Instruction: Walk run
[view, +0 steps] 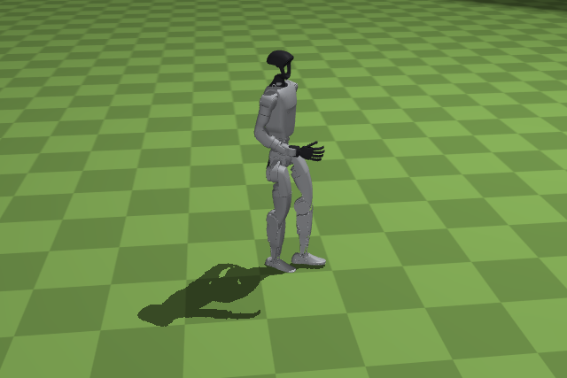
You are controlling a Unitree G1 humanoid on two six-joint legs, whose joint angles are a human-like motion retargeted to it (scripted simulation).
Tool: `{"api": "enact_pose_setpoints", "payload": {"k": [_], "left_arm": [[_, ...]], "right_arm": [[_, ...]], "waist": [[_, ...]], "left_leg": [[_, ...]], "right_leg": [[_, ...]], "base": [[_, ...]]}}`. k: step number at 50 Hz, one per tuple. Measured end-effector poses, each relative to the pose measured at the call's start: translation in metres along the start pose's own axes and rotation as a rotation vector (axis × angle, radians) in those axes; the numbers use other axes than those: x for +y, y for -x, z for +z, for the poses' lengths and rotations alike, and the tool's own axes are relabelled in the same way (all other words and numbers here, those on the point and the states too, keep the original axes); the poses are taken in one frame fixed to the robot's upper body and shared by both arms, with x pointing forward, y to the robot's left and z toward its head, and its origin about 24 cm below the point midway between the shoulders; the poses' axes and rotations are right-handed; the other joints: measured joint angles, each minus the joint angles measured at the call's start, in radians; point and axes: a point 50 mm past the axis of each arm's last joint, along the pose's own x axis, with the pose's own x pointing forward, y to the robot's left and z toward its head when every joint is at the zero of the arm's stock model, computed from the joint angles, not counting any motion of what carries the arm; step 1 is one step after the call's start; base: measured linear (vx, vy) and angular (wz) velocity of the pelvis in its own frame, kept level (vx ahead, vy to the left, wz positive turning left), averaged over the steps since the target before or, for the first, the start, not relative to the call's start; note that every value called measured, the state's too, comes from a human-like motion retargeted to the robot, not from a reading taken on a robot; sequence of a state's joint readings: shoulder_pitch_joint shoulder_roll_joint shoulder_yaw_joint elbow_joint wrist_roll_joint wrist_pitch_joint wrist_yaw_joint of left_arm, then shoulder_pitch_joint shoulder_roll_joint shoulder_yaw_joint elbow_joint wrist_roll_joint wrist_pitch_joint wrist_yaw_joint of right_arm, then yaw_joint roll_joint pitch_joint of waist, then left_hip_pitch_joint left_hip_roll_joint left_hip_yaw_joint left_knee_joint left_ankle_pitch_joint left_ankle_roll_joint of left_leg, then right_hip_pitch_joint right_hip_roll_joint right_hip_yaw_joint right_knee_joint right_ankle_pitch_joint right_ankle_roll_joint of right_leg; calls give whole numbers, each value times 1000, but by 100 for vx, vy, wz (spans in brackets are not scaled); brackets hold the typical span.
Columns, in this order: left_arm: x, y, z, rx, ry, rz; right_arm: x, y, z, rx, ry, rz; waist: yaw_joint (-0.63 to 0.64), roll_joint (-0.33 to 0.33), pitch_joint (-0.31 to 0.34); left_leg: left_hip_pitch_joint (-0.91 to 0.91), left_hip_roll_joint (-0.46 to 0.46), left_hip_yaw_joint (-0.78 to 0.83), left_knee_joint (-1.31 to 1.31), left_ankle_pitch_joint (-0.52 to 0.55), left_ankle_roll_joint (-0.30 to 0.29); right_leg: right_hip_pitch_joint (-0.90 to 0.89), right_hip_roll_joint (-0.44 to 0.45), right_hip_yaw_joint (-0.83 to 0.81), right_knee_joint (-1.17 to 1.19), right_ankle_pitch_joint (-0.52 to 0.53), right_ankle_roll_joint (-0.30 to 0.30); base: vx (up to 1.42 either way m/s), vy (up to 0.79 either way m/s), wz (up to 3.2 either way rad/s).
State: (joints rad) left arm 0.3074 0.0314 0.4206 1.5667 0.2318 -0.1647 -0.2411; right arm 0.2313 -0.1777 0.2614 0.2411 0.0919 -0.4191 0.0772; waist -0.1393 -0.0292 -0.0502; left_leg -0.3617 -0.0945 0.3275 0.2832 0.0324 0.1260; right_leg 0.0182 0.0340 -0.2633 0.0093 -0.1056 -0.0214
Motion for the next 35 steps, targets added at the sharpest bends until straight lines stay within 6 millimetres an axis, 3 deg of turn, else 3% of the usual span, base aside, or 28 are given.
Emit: {"api": "enact_pose_setpoints", "payload": {"k": [6, 12, 15, 18, 20, 24, 25, 27, 30, 32, 35], "left_arm": [[-11, -3, 8, -64, 71, -26], [-7, -1, 1, -18, 62, -23], [2, 1, 0, -1, 48, 9], [13, 3, 13, -7, 62, 45], [19, 3, 31, -55, 69, 72], [23, 4, 84, -225, 61, 99], [23, 6, 99, -272, 53, 96], [23, 12, 134, -366, 16, 87], [19, 24, 181, -514, -50, 93], [14, 33, 206, -615, -84, 101], [8, 47, 235, -744, -119, 96]], "right_arm": [[9, -11, 6, -34, 3, 7], [31, -11, 5, -42, -4, 99], [40, -1, -5, 2, -28, 133], [47, 13, -16, 60, -43, 148], [49, 22, -20, 82, -41, 149], [44, 25, -18, 72, -34, 168], [43, 23, -17, 73, -37, 177], [41, 18, -17, 76, -37, 172], [37, 14, -14, 61, -15, 111], [33, 14, -10, 39, -2, 69], [31, 12, -6, 17, -13, 50]], "waist": [[32, -38, 27], [34, -73, 0], [34, -98, -35], [38, -94, -49], [28, -64, -46], [10, 7, -40], [8, 17, -42], [-6, 31, -40], [-15, 44, -34], [-38, 55, -32], [-89, 61, -27]], "left_leg": [[-23, -39, 149, -275, 8, 42], [16, -20, 237, -258, 112, 120], [56, -56, 206, -283, 92, 136], [94, -45, 215, -270, 43, 115], [124, -27, 172, -255, 5, 118], [183, 33, 110, -234, -62, 121], [192, 39, 101, -229, -77, 120], [220, 37, 73, -227, -99, 118], [268, 30, 37, -236, -119, 115], [292, 24, 1, -237, -133, 115], [329, 0, -47, -239, -158, 116]], "right_leg": [[59, 24, -28, 9, -66, -54], [113, 25, -33, 53, -77, -33], [133, -5, -74, 90, 23, 14], [136, -34, -89, 183, 260, 93], [118, -30, -66, 278, 427, 131], [5, 2, -51, 569, 584, 94], [-33, 5, -25, 637, 578, 101], [-102, 4, 18, 714, 453, 110], [-183, -36, 35, 731, 304, 65], [-227, -83, 11, 670, 209, 34], [-288, -148, -26, 522, 174, 35]], "base": [[38, -13, 34], [67, -12, -2], [81, -9, 0], [77, -2, 10], [77, -1, 51], [70, -2, 42], [63, -5, 33], [46, -5, 51], [55, -7, 63], [51, -7, 88], [57, -10, 89]]}}
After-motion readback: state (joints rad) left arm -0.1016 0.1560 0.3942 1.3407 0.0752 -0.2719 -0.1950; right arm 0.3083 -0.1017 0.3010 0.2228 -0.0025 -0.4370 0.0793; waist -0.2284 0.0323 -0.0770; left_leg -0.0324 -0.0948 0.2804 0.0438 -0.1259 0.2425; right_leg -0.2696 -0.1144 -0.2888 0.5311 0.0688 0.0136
